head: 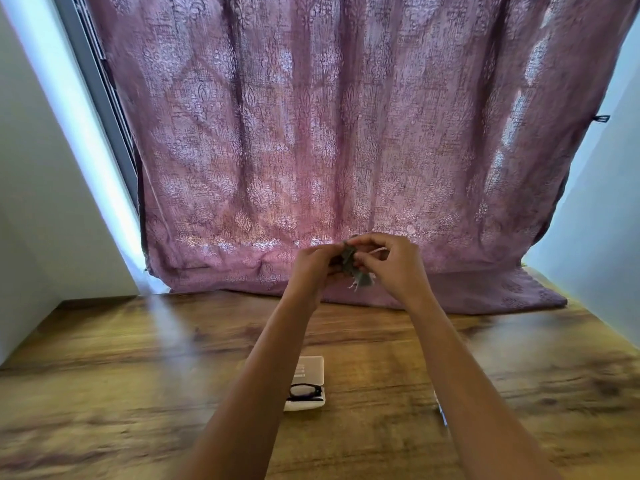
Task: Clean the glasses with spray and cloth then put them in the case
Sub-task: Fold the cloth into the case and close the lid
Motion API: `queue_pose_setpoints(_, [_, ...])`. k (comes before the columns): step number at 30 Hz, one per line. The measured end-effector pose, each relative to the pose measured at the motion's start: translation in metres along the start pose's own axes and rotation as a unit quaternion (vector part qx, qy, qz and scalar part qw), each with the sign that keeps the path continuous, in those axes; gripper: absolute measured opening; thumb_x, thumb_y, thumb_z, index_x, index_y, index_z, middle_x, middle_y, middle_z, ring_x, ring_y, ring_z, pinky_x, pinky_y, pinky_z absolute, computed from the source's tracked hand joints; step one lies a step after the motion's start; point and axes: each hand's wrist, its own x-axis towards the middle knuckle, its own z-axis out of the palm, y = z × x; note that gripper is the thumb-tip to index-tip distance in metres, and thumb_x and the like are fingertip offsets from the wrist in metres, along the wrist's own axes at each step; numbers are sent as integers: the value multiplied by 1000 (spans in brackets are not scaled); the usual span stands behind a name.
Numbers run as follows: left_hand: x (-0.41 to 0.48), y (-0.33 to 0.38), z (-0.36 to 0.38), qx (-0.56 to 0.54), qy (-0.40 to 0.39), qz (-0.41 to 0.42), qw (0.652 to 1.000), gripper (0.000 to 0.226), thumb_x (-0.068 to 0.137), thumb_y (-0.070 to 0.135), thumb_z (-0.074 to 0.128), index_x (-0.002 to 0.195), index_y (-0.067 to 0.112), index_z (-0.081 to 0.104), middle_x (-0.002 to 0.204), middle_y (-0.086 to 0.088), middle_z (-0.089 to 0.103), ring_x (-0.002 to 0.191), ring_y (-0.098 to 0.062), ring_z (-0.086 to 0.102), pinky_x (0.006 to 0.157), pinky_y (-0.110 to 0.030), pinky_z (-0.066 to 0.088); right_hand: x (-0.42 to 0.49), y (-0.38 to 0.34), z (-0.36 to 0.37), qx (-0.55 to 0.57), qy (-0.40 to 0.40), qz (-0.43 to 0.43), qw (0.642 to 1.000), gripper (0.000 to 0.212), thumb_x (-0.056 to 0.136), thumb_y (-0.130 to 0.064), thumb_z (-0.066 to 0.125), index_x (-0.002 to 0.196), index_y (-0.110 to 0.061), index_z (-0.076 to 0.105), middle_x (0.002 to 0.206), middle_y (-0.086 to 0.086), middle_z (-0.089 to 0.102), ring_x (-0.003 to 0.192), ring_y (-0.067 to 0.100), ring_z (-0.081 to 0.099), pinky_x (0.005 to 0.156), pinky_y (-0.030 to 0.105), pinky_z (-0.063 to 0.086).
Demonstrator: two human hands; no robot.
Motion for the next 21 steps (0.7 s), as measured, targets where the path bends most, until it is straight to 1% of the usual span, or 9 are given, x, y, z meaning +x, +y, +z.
queue_pose_setpoints(3, [1, 2, 0, -5, -7, -9, 1000, 22, 90, 7, 51, 73, 4, 64, 54, -2, 67, 50, -13, 65, 57, -25, 57, 1, 0, 2, -48, 22, -40, 998, 18, 72, -5, 74, 86, -17, 72, 71, -9, 64, 63, 3, 59, 65, 13, 51])
queue_pose_setpoints(4, [1, 3, 0, -8, -9, -10, 1000, 22, 90, 7, 51, 73, 3, 64, 53, -3, 67, 50, -14, 65, 56, -25, 57, 2, 0, 3, -59, 31, -51, 996, 15, 71, -5, 75, 82, -15, 72, 70, -11, 62, 63, 1, 57, 63, 10, 48])
queue_pose_setpoints(8, [2, 4, -4, 7, -9, 4, 1000, 22, 90, 6, 51, 72, 3, 62, 54, -4, 67, 51, -15, 66, 53, -24, 58, 3, 5, 2, -61, 66, -54, 995, 7, 73, -9, 74, 78, -13, 69, 85, 2, 63, 73, 12, 58, 69, 17, 46])
queue_pose_setpoints(10, [4, 4, -8, 59, 6, 21, 998, 21, 89, 8, 54, 70, 5, 61, 62, -7, 66, 58, -18, 65, 54, -24, 57, 4, 5, 0, -47, 77, -53, 994, 7, 75, -12, 73, 78, -15, 68, 90, 2, 58, 75, 11, 55, 68, 11, 43])
queue_pose_setpoints(12, [5, 4, -9, 122, 16, 39, 992, 20, 88, 11, 57, 69, 10, 62, 68, -8, 63, 64, -19, 62, 58, -26, 56, 6, 2, 1, -43, 67, -53, 995, 6, 75, -14, 73, 79, -16, 68, 95, 1, 55, 81, 13, 55, 72, 16, 45])
queue_pose_setpoints(14, [4, 4, -9, 138, -4, 49, 989, 19, 88, 18, 58, 71, 11, 64, 71, -8, 64, 69, -20, 62, 63, -28, 56, 8, -1, 2, -43, 51, -52, 996, 6, 76, -14, 73, 79, -15, 68, 98, 2, 55, 88, 14, 55, 78, 24, 46])
queue_pose_setpoints(17, [-1, 7, -10, 116, -63, 54, 990, 26, 89, 30, 57, 77, 7, 64, 73, -8, 65, 69, -18, 64, 63, -27, 56, 10, -2, 2, -36, 35, -43, 998, 6, 77, -15, 72, 81, -14, 68, 94, 0, 63, 89, 12, 57, 78, 23, 45])
queue_pose_setpoints(19, [-4, 8, -14, 116, -104, 68, 985, 20, 88, 21, 59, 88, 3, 66, 78, -10, 66, 72, -16, 65, 65, -24, 57, 10, 0, -1, 29, 3, -15, 999, 6, 79, -12, 70, 84, -14, 67, 88, -1, 66, 88, 11, 60, 78, 20, 47])
queue_pose_setpoints(21, [-6, 9, -16, 102, -123, 81, 984, 13, 87, 10, 58, 94, 1, 66, 75, -6, 67, 67, -9, 65, 62, -20, 56, 10, 3, -7, 143, -48, 38, 988, 6, 82, -15, 66, 87, -19, 66, 85, -2, 67, 85, 9, 62, 76, 20, 50])
